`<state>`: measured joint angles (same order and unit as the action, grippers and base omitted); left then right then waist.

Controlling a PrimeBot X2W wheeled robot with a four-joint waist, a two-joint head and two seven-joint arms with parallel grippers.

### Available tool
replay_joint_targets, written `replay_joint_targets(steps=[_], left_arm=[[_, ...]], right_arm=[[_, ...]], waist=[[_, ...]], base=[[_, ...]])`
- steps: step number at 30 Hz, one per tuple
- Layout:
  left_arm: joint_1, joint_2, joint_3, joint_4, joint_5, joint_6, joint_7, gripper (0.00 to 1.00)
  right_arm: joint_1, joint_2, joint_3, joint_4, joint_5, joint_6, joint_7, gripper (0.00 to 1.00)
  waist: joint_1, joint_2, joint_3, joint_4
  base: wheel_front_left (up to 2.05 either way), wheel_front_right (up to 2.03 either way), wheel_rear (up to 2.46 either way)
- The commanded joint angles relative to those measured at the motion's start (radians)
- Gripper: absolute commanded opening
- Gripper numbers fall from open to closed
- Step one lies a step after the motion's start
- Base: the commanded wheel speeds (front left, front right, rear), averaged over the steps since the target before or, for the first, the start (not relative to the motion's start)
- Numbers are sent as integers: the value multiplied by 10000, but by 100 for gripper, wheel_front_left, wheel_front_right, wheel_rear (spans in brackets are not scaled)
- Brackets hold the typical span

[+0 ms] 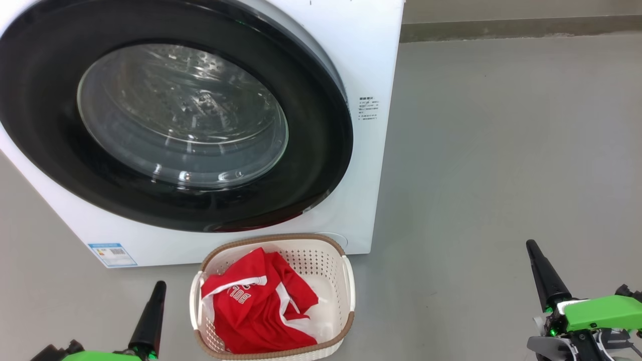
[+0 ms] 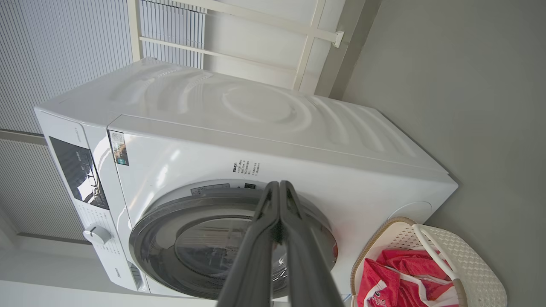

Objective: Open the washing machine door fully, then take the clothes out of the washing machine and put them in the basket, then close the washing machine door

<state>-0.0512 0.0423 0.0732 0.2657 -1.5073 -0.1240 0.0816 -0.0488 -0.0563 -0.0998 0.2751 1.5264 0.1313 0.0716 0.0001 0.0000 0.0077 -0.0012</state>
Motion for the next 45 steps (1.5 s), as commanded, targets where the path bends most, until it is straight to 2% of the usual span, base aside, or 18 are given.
replay_joint_targets(steps=[1,8,45], left_arm=[[-490,86,374,-209,-336,-64,138,0],[-568,80,418,-207,-1004,-67,325,0],[-568,80,414,-207,-1008,-67,322,0]], right_arm=[[-480,-72,96,-298,361,-5,98,0],[-577,-52,11,-311,947,-6,295,0],[-583,-6,-54,-308,892,-6,347,0]], waist=[[0,0,-11,3],[0,0,-46,12],[0,0,-46,12]], base=[[0,0,0],[0,0,0],[0,0,0]])
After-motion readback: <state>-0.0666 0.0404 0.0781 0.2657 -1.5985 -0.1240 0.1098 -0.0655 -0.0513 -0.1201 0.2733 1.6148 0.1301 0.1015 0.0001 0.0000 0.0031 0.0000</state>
